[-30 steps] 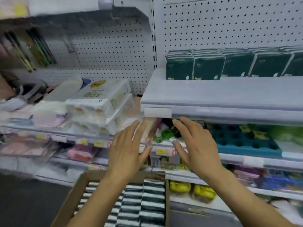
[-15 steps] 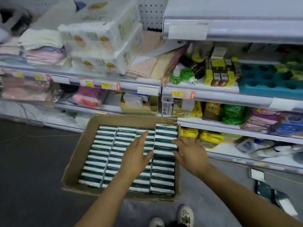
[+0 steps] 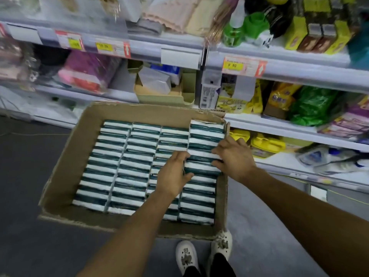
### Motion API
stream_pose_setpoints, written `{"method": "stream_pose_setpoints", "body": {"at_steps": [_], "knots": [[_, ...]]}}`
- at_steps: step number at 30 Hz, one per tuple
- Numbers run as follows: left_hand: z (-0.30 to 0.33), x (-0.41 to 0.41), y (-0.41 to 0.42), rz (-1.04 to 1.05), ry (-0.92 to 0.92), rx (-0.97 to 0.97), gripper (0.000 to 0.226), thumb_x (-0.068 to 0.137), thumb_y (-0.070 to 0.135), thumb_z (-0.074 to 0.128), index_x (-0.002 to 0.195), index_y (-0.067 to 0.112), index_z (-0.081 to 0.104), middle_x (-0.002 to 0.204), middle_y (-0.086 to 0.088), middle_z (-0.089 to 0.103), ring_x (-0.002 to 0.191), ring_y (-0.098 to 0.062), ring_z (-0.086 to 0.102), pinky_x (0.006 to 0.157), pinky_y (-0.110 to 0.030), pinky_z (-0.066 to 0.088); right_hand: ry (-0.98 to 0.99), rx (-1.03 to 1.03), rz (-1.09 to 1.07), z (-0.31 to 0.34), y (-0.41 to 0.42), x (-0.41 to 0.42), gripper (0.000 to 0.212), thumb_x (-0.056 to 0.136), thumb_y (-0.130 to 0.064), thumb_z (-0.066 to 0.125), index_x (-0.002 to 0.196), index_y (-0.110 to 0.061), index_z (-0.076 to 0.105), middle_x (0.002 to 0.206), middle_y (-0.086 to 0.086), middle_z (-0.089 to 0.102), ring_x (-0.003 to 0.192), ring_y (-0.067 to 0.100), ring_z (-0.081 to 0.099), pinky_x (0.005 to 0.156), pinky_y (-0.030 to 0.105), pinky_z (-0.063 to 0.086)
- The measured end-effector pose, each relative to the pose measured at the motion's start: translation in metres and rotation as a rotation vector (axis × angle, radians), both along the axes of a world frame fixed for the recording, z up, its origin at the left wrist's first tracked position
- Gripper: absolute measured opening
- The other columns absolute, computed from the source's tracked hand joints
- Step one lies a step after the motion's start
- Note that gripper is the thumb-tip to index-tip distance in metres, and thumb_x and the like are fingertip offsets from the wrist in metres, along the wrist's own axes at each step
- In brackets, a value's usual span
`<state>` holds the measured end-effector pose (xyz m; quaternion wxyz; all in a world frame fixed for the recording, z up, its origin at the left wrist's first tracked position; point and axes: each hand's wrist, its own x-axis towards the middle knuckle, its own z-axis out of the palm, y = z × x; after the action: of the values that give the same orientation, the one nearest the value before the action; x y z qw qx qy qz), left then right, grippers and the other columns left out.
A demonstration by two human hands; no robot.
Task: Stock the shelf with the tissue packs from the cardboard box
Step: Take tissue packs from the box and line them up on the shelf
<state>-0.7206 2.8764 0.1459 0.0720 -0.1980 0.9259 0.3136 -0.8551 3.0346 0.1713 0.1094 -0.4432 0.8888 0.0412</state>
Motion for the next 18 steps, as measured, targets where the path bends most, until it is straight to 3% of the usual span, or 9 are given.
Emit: {"method": "stream_pose_setpoints", "body": {"at_steps": [4,9,14,18], "knots": [[-0.005,-0.002,0.001,0.000,0.031,-0.053,0.035,0.084,0.022,0.074,0.113,0.020,0.053,0.109,0.005,0.052,0.092,-0.015,0.056,0.070,-0.036,0.049,0.008,0.049,0.020,-0.004,-0.006,-0.002,0.046,0.092,-0.050,0.052,0.132,-0.026,0.055,0.124,0.000,0.048,0.125,0.024,0.033,0.095,0.039,0.026],[0.008,-0.010,-0.004,-0.037,0.001,-0.031,0.027,0.086,0.024,0.072,0.109,0.023,0.057,0.101,0.011,0.048,0.093,-0.015,0.057,0.073,-0.037,0.052,0.047,0.041,0.008,0.000,-0.015,0.001,0.030,0.095,-0.033,0.051,0.120,-0.022,0.063,0.122,0.003,0.051,0.122,0.026,0.036,0.093,0.039,0.028],[0.039,0.005,-0.017,0.009,0.031,0.088,0.021,0.086,0.018,0.072,0.100,0.024,0.057,0.104,0.004,0.060,0.101,-0.017,0.055,0.083,-0.035,0.049,0.040,-0.132,-0.053,0.030,-0.002,0.004,0.026,0.096,-0.030,0.052,0.117,-0.019,0.062,0.116,0.004,0.058,0.115,0.027,0.047,0.090,0.040,0.033],[0.079,0.027,-0.027,0.115,0.088,0.213,0.021,0.089,0.011,0.068,0.099,0.026,0.055,0.093,0.001,0.059,0.088,-0.022,0.057,0.076,-0.028,0.047,0.017,-0.275,-0.175,0.080,0.012,0.011,0.020,0.096,-0.028,0.052,0.112,-0.017,0.059,0.107,0.005,0.064,0.102,0.030,0.056,0.072,0.035,0.041]]}}
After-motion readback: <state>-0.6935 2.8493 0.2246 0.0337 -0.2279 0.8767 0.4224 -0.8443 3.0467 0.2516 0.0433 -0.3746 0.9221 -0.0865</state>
